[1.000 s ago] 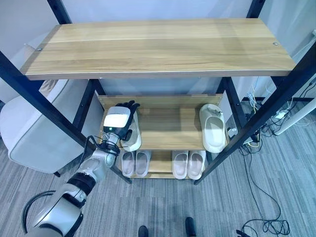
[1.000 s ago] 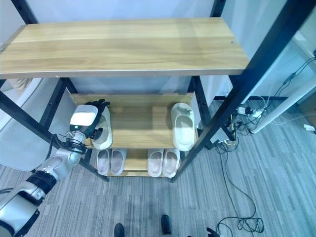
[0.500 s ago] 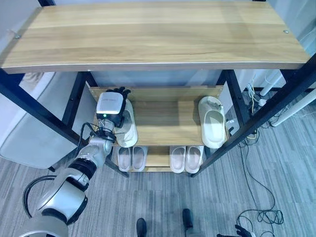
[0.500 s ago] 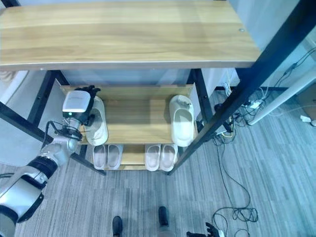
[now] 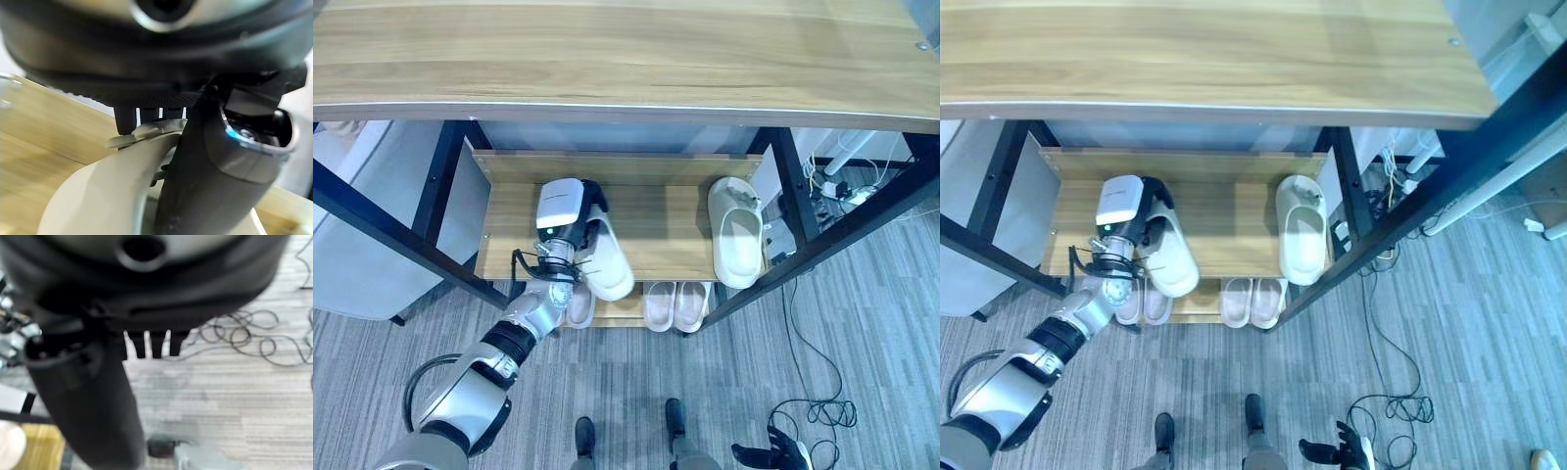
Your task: Arrange the slippers neatly on the shoe rack.
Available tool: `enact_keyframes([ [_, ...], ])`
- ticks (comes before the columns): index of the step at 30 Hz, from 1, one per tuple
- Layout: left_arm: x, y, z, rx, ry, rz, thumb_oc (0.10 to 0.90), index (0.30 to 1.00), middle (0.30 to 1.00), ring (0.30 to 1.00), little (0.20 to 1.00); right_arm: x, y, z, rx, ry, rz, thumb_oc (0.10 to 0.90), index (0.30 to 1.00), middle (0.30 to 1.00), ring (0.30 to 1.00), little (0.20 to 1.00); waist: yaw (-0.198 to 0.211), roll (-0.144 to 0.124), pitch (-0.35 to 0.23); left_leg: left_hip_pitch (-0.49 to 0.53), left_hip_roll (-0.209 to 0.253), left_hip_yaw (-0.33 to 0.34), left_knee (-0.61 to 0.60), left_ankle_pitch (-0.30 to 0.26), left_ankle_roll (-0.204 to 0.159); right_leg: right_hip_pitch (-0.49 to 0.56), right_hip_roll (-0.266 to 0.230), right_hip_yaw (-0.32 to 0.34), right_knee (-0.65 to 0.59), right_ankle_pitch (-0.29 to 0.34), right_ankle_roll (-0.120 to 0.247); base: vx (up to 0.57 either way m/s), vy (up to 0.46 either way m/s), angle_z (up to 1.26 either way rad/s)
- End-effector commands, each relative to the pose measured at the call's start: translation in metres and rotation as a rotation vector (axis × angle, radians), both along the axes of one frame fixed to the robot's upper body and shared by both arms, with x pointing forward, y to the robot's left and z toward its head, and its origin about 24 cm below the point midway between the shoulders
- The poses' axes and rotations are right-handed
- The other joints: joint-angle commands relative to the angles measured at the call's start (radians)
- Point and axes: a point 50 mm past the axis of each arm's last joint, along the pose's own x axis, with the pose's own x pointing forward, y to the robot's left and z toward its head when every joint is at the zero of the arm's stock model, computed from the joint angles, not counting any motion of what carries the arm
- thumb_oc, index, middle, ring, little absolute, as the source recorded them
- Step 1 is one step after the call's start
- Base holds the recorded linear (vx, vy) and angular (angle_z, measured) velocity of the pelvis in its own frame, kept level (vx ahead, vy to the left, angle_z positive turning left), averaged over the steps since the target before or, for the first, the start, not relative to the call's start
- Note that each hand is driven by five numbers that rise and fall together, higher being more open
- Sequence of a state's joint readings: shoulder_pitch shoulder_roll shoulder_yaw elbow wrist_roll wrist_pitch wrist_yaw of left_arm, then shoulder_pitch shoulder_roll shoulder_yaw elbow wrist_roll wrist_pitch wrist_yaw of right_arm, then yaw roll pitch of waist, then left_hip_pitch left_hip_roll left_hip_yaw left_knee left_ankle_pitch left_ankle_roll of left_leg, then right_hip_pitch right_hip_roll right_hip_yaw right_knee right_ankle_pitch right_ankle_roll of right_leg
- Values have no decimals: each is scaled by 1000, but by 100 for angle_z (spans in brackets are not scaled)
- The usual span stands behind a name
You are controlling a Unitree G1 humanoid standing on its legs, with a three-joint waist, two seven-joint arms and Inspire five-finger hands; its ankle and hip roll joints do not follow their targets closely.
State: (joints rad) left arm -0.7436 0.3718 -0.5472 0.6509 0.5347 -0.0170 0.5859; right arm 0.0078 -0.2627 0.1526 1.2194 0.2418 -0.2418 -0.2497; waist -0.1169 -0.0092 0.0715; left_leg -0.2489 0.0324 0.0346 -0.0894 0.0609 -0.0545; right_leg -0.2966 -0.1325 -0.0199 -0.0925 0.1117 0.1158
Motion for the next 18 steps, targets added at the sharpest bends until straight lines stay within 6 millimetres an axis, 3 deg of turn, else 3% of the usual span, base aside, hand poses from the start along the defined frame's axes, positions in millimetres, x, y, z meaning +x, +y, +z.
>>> enact_keyframes([
  [1, 1, -48, 45, -43, -195, -182, 400, 300, 300, 300, 300, 8, -28, 13, -104, -55, -37, 800, 900, 900, 900, 900, 8, 12, 31, -70, -66, -23, 2, -16, 18, -41, -11, 19, 15, -10, 55, 0, 0, 0],
  [7, 2, -89, 57, -32, -205, -268, 400, 300, 300, 300, 300, 20, -33, 19, -137, -73, -3, 800, 900, 900, 900, 900, -12, 25, 44, -92, -65, -10, 2, -11, 18, -71, -11, 37, 15, -2, 57, -4, -26, -6],
  [18, 12, -109, 91, 76, -293, -263, 400, 300, 300, 300, 300, 21, -41, 22, -171, -67, 16, 800, 900, 900, 900, 900, -44, 47, 47, -122, -62, 10, 2, -11, 18, -112, -12, 58, 8, 9, 66, 27, -8, -8],
])
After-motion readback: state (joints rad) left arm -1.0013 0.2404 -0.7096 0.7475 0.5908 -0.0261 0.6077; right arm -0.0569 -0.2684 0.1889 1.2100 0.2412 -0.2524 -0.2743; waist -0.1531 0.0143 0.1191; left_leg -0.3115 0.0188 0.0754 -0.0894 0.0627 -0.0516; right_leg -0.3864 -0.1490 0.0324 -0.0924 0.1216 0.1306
